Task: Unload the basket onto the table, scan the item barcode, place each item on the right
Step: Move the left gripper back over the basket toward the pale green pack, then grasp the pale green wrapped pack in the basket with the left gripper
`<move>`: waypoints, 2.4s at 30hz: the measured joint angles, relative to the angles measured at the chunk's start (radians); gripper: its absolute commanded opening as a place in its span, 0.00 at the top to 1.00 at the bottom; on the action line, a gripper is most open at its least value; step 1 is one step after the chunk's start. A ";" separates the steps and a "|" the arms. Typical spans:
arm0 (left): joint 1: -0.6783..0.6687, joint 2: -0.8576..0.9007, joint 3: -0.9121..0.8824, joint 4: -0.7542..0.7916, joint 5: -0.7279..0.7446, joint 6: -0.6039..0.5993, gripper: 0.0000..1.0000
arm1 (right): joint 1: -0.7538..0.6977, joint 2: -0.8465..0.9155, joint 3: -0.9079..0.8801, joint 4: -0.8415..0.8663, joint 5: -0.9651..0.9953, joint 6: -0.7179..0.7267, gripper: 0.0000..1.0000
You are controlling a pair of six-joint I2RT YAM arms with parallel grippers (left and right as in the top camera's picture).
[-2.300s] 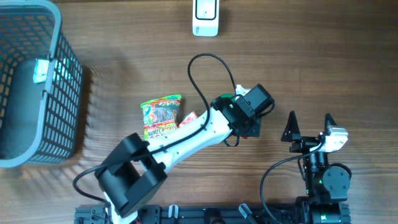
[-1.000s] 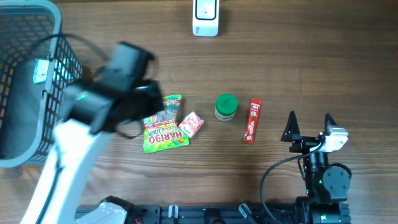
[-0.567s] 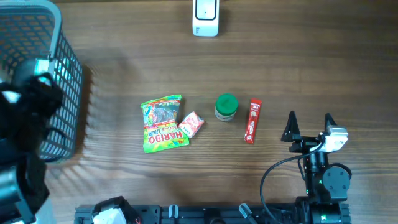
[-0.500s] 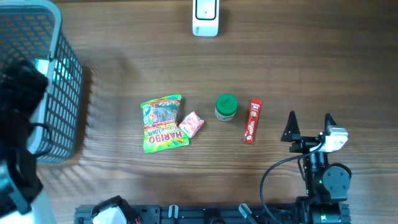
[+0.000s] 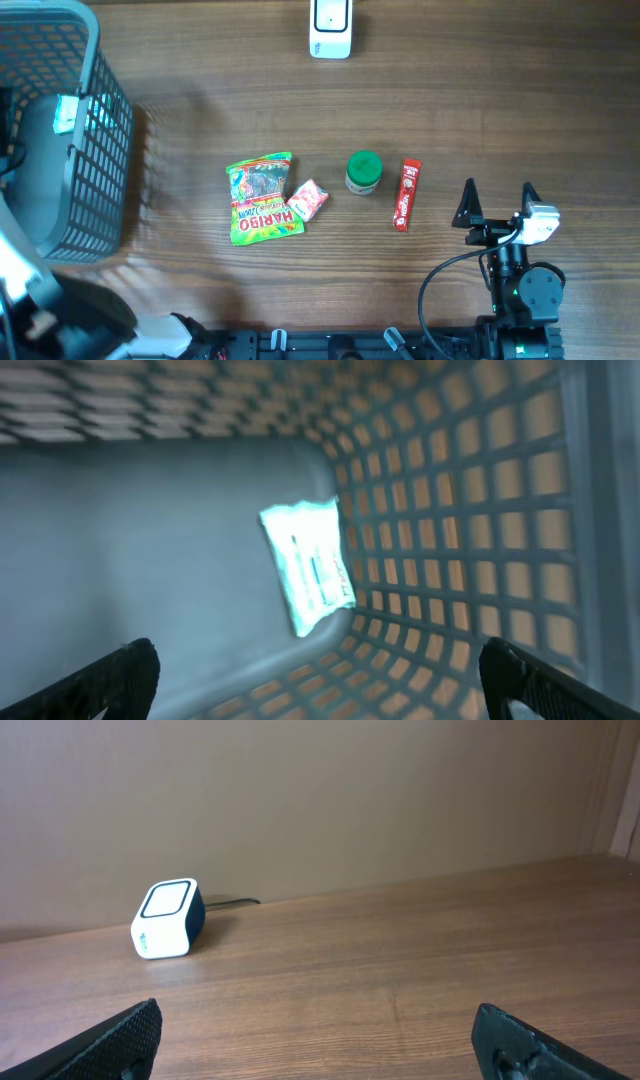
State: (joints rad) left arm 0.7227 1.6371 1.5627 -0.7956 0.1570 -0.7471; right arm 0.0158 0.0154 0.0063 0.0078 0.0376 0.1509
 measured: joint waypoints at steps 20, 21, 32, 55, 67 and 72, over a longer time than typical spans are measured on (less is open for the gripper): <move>-0.149 0.473 0.000 0.263 0.101 -0.068 0.00 | 0.000 0.000 0.000 0.000 0.000 0.000 0.00; -0.155 0.473 0.001 0.264 0.089 -0.068 0.00 | 0.000 0.000 0.000 0.000 0.000 0.000 0.00; -0.186 0.491 0.008 0.206 0.001 -0.077 0.96 | 0.000 0.000 0.000 0.000 0.000 0.000 0.00; -0.072 -0.002 -0.003 0.022 -0.063 -0.043 0.96 | 0.000 0.000 0.000 0.000 0.000 0.000 0.00; -0.071 -0.050 -0.003 -0.071 -0.171 -0.032 0.00 | 0.000 0.000 0.000 0.000 0.000 0.000 0.00; -0.077 0.138 -0.010 -0.067 -0.194 -0.032 0.00 | 0.000 0.000 0.000 0.000 0.000 0.000 0.00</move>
State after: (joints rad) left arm 0.6456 1.7752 1.5528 -0.8627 -0.0372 -0.7788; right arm 0.0158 0.0154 0.0063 0.0078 0.0376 0.1513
